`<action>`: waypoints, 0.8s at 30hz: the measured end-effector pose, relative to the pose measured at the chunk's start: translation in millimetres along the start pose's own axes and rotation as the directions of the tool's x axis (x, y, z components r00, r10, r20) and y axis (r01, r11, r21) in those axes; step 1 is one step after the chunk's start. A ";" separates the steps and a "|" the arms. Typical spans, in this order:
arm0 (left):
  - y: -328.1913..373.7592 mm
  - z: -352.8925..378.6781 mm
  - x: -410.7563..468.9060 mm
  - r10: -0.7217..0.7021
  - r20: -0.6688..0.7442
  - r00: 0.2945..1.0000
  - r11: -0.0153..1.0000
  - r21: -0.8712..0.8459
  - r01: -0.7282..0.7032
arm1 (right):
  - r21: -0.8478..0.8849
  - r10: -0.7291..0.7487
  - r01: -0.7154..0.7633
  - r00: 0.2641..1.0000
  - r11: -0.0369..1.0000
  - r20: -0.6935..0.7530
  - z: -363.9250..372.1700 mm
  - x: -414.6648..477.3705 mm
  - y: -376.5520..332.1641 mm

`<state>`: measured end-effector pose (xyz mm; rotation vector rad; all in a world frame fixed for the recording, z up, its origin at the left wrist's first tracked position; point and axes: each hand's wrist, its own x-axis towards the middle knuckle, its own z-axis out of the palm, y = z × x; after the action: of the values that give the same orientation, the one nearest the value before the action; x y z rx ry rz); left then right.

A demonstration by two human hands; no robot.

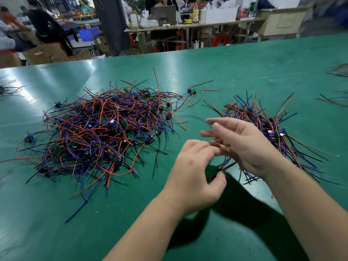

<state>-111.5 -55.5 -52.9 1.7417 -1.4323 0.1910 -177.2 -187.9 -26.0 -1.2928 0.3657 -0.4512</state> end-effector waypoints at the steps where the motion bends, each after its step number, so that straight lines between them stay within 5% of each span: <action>1: -0.3 -0.2 -0.5 0.025 0.002 1.000 1.000 -0.009 -0.025 | -0.027 -0.019 0.020 1.000 0.999 0.006 0.4 -1.2 -0.4; 5: -1.8 -8.2 -0.7 -0.182 -0.034 0.983 0.948 -0.272 0.166 | 0.005 -0.092 0.092 0.995 0.996 0.042 -1.1 -4.5 -5.0; 9: -7.2 -10.3 5.5 -0.521 0.004 0.854 0.707 -0.559 0.434 | 0.117 -0.103 0.077 0.967 0.990 0.234 -4.9 -10.1 -9.2; 12: -9.3 -10.8 9.7 -0.499 0.122 0.858 0.590 -0.678 0.439 | 0.169 -0.087 0.024 0.923 0.985 0.375 -4.0 -12.4 -7.3; 16: -7.2 -8.1 7.7 -0.424 0.110 0.899 0.661 -0.641 0.390 | 0.252 -0.062 -0.060 0.891 0.966 0.450 -1.7 -12.6 -5.9; 20: -7.1 -11.7 8.8 -0.442 0.037 0.896 0.658 -0.666 0.352 | 0.283 -0.011 -0.087 0.945 0.955 0.327 -0.9 -8.3 -10.6; 24: -2.4 -14.5 11.1 -0.509 0.141 0.849 0.490 -0.764 0.421 | 0.437 -0.004 -0.087 0.979 0.895 0.202 -7.7 -4.5 -19.8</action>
<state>-100.1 -53.8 -38.4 1.2606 -0.7005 -0.5707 -187.2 -196.1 -8.6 -0.8694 0.1091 -0.3395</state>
